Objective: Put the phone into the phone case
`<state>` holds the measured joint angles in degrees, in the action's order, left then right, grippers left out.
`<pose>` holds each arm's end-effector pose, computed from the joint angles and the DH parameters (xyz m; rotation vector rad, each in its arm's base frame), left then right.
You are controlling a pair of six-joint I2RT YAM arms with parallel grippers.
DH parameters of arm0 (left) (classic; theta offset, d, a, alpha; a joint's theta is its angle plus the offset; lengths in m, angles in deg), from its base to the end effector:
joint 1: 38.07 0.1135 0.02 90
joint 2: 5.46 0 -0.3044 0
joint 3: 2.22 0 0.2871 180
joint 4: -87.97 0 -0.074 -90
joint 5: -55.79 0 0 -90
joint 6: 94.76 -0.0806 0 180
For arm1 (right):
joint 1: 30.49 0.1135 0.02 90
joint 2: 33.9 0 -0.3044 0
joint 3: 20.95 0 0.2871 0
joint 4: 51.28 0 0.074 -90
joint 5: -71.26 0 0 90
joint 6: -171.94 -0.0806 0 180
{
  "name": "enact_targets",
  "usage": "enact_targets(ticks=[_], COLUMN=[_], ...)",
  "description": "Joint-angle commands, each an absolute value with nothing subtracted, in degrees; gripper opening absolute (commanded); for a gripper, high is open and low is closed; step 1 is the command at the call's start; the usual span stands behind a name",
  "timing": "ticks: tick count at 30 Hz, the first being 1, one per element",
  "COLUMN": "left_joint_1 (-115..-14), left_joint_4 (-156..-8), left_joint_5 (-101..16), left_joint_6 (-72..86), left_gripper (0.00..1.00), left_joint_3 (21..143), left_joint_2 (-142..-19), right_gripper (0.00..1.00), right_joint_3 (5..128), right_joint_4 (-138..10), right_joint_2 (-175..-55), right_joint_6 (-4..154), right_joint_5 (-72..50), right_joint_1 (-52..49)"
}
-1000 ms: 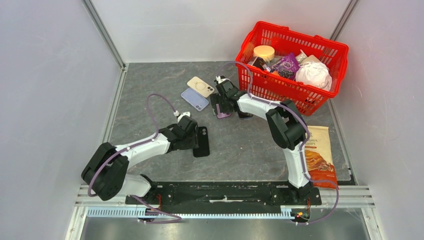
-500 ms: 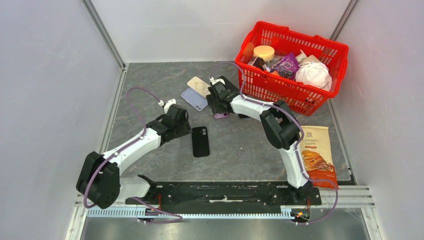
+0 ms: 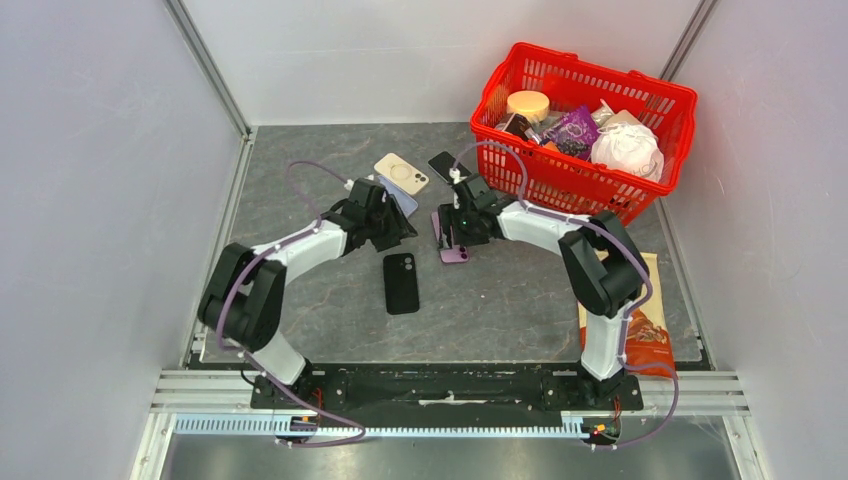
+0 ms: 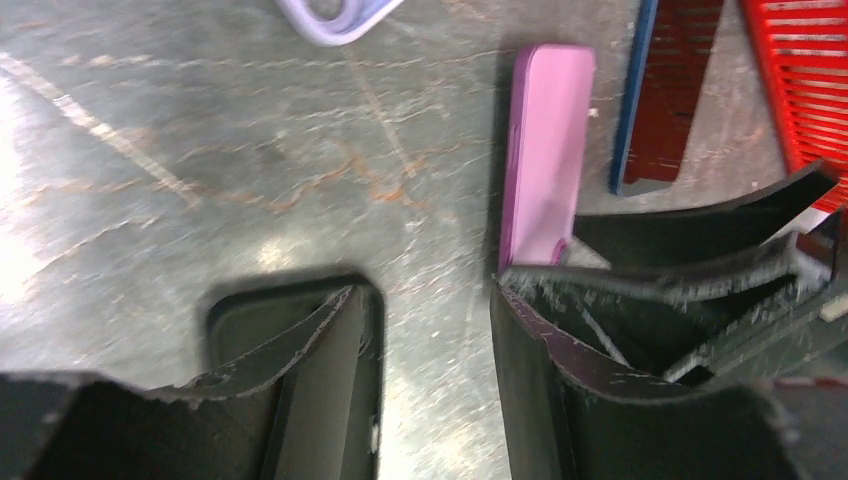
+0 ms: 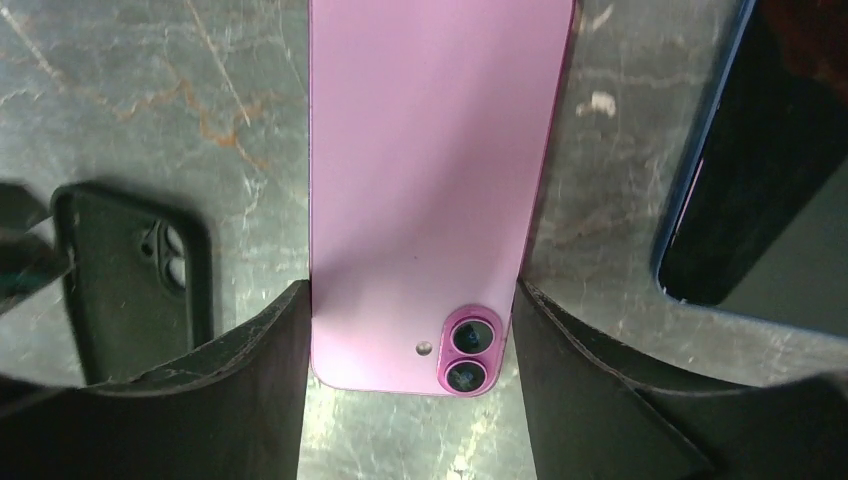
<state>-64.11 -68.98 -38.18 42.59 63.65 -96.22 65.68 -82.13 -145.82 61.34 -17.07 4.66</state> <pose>0.3461 -0.1753 0.1824 -0.4323 2.4789 -0.6480 0.3906 0.2779 0.1449 -0.3411 2.5808 0.4040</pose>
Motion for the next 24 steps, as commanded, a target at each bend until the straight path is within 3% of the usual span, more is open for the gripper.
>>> enact_targets(ticks=[1, 16, 20, 24], left_joint_1=[-63.65, -63.65, -63.95, -64.85], left_joint_4=[-76.09, -80.84, -80.76, -80.34], left_joint_5=[-46.09, -53.24, -53.72, -53.72], left_joint_6=[46.25, 47.90, 47.89, 47.77], left_gripper=[0.57, 0.53, 0.47, 0.37], left_joint_3=[68.69, 74.90, 75.40, 76.10], left_joint_2=[-101.86, -115.50, -117.28, -117.94], right_gripper=[0.50, 0.51, 0.52, 0.61], right_joint_3=[59.89, 55.63, 55.71, 56.20], right_joint_4=[-79.24, -75.42, -75.36, -75.91], right_joint_2=[-141.37, -139.69, -139.99, -139.81], right_joint_6=[56.57, 54.04, 53.96, 54.19], right_joint_5=[-4.83, 1.12, 1.13, 0.49], right_joint_1=[3.18, 1.68, 1.63, 1.68])
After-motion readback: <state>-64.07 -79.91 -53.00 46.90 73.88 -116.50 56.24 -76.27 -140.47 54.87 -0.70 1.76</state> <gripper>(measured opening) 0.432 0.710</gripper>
